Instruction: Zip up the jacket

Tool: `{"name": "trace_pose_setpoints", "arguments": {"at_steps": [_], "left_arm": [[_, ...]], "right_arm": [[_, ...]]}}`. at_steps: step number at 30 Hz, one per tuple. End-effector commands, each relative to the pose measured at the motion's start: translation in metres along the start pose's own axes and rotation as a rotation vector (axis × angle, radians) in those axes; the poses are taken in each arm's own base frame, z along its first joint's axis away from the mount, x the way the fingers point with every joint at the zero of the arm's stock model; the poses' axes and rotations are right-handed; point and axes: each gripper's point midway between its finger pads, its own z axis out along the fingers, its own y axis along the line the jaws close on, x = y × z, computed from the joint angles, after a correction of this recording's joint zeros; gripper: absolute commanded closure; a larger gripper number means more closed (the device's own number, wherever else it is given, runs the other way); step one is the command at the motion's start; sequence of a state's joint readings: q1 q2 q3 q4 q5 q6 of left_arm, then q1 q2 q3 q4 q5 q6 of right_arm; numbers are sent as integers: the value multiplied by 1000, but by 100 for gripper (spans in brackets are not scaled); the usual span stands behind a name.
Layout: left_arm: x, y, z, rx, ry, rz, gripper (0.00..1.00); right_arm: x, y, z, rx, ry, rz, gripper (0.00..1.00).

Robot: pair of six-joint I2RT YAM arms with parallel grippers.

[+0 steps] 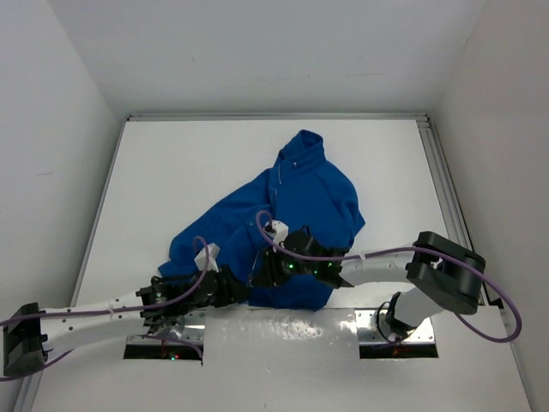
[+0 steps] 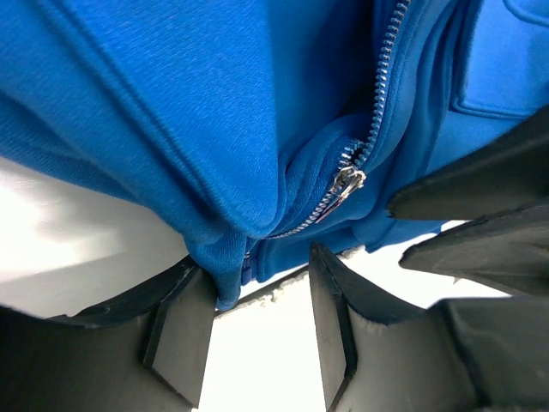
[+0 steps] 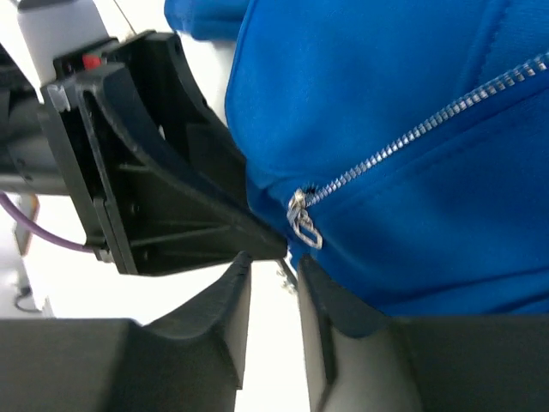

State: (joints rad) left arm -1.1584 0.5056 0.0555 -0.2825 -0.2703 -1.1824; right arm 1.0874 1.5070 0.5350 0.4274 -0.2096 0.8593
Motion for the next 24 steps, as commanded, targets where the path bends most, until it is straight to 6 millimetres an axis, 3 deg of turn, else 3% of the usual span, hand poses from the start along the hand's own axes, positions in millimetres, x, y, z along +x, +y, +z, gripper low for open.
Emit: {"name": "trace_pose_setpoints", "arguments": {"at_steps": [1, 5, 6, 14, 20, 24], "left_arm": [[10, 2, 7, 38, 30, 10, 57], [6, -1, 10, 41, 10, 2, 65], [8, 7, 13, 31, 2, 4, 66], [5, 12, 16, 45, -36, -35, 99], [5, 12, 14, 51, -35, -35, 100], [5, 10, 13, 62, -29, -31, 100]], "right_arm": [[-16, 10, 4, -47, -98, 53, 71], [-17, 3, 8, -28, -119, 85, 66], [-15, 1, 10, -24, -118, 97, 66], [-14, -17, 3, 41, -175, 124, 61], [-7, -22, 4, 65, -182, 127, 52], [-12, -9, 4, -2, -202, 129, 56]]}}
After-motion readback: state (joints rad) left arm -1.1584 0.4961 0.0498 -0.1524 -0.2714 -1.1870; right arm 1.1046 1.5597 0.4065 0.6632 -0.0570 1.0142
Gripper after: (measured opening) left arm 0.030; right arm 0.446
